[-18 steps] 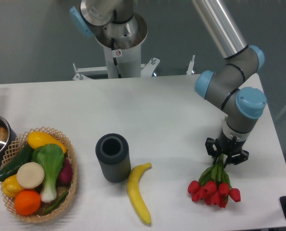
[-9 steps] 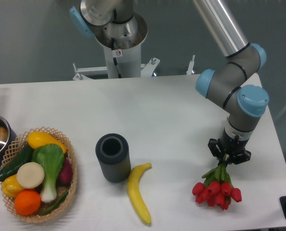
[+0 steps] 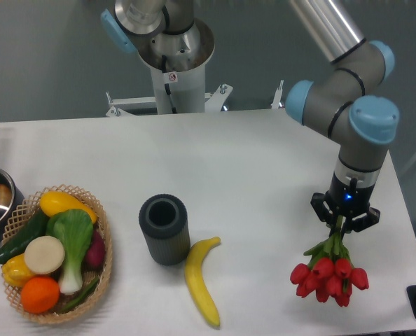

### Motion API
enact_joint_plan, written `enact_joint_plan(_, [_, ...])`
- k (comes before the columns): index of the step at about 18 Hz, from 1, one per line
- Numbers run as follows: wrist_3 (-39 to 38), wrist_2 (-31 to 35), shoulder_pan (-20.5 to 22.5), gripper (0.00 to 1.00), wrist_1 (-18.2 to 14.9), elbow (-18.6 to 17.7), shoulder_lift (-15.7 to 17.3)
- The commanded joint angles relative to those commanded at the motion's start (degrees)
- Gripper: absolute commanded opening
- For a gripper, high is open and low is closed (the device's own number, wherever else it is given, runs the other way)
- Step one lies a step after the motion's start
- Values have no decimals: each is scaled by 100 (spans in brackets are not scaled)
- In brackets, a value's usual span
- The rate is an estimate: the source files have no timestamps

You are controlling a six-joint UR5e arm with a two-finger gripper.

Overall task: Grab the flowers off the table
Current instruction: 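Lift the gripped red tulips up off the table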

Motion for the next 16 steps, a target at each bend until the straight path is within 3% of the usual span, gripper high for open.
enact_joint_plan(9, [-993, -1178, -27, 25, 0, -61, 774])
enact_joint_plan(16, [-1038, -1969, 114, 25, 0, -9, 941])
